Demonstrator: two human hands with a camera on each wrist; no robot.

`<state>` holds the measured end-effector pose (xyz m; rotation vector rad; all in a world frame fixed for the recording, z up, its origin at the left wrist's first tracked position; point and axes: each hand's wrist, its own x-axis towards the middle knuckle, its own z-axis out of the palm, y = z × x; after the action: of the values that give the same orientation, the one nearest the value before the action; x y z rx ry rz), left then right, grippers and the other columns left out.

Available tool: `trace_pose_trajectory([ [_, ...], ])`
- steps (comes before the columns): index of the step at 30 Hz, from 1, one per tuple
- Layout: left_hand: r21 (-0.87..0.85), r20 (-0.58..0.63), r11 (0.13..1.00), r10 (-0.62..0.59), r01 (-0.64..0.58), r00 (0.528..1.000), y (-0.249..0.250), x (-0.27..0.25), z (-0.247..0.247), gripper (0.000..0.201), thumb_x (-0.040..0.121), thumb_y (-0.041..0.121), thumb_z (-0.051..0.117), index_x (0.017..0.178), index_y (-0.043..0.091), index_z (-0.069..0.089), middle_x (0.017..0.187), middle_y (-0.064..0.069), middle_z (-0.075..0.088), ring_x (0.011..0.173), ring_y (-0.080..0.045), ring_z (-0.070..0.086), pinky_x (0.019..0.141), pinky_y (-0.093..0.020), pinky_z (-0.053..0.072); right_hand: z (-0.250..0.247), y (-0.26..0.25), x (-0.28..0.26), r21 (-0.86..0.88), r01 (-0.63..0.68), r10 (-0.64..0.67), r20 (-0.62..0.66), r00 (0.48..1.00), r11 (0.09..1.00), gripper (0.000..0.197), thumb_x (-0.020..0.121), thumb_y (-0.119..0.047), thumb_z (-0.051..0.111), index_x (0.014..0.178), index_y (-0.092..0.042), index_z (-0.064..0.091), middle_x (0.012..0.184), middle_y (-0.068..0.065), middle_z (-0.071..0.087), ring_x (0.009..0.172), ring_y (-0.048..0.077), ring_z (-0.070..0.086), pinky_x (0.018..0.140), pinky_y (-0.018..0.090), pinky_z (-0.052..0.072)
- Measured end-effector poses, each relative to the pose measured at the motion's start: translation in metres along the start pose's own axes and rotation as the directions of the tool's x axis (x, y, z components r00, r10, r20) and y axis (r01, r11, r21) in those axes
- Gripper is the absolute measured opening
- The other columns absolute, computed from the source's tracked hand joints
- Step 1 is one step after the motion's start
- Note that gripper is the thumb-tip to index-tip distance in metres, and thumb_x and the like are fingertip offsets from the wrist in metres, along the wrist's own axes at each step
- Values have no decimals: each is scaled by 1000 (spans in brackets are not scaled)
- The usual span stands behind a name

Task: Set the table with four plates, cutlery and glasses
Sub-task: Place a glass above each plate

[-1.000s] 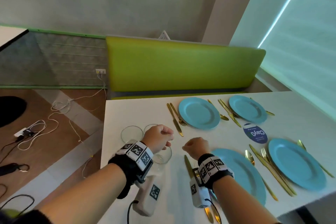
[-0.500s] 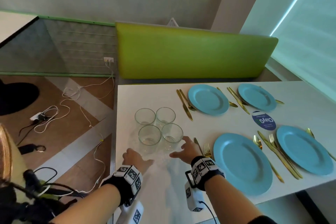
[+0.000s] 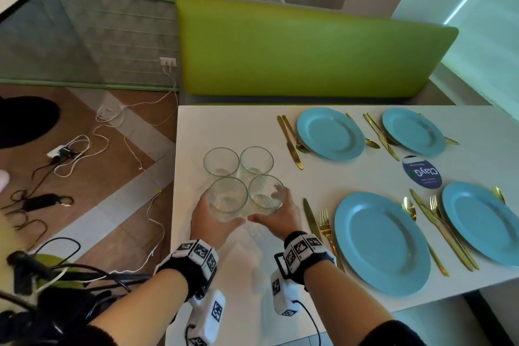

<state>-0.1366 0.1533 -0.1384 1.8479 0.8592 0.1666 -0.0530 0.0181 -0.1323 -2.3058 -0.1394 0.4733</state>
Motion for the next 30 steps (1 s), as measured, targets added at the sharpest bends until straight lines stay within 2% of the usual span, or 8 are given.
trace_pose_trajectory([
  [3,29,-34,1000,-2,3,999,-1,4,3,92,55,21,89,134,10,43,134,-11,53,125,-27,50,103,-35,40,1,1,1,-11,11,-11,-14,1000,1000,86,62,-30,85,134,-20,40,130,1,55,122,19,52,98,27,42],
  [8,66,-24,998,-6,7,1000,2,-3,2,84,59,20,86,132,7,46,132,-12,54,123,-28,51,101,-34,40,-7,3,-9,-18,-19,19,1,1000,1000,77,64,-29,83,129,-20,42,126,-1,55,116,18,52,91,25,44],
  [13,107,28,993,46,-48,999,12,-18,3,84,59,22,85,131,8,45,132,-11,54,121,-28,52,99,-34,41,-34,11,-29,25,-55,57,-94,994,998,77,63,-29,83,127,-18,43,124,0,56,114,17,52,88,23,40],
  [17,139,117,979,130,-146,985,39,-34,15,87,58,22,86,132,9,44,134,-12,52,122,-29,50,100,-35,41,-72,24,-40,90,-105,123,-214,969,990,75,60,-29,84,124,-20,46,120,2,58,113,21,55,91,27,46],
  [25,100,286,945,273,-312,919,127,-52,79,82,63,24,83,133,8,43,132,-12,53,121,-28,51,98,-32,40,-180,57,-39,133,-169,207,-354,912,976,68,66,-27,82,123,-16,46,123,7,56,113,23,54,84,22,39],
  [30,25,320,937,324,-350,890,185,-45,142,84,61,26,85,132,11,44,132,-8,54,122,-25,51,95,-26,39,-249,94,-6,159,-228,276,-451,848,961,74,61,-31,84,124,-15,47,124,8,58,114,25,55,96,29,45],
])
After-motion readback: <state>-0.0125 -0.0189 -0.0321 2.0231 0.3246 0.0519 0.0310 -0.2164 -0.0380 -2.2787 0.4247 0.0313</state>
